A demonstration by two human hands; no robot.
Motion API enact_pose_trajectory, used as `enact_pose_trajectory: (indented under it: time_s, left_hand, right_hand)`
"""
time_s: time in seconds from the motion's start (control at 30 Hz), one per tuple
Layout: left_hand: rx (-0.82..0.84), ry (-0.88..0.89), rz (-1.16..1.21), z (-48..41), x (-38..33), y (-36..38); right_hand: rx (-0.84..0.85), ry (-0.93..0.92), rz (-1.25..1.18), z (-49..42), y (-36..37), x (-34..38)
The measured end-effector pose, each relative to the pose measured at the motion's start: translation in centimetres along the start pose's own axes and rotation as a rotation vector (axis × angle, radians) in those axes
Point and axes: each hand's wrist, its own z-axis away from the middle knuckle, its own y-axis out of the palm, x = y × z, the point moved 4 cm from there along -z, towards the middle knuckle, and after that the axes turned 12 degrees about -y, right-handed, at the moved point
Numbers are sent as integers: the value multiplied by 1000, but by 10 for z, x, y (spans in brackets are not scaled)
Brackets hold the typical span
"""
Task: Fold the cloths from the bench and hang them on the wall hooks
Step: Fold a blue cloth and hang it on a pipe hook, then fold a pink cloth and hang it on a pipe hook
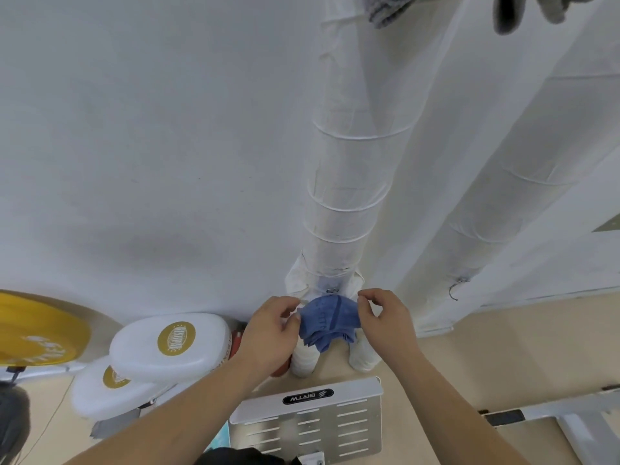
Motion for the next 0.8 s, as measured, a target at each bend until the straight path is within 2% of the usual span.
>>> enact_pose_trajectory:
  time_s: [0.13, 0.33, 0.63, 0.8]
  left_hand:
    - [12, -6, 35, 16, 13, -7]
    - [159, 1, 12, 34, 23, 8]
    - [450, 196, -78, 79, 39, 3]
    - [658, 192, -74, 126, 64, -4]
  right_hand:
    - [-66, 68, -48, 20, -9, -4]
    - [-136, 224, -58, 70, -13, 1]
    - [-313, 457, -75, 183, 16, 47]
    - [-430, 564, -154, 262, 46, 82]
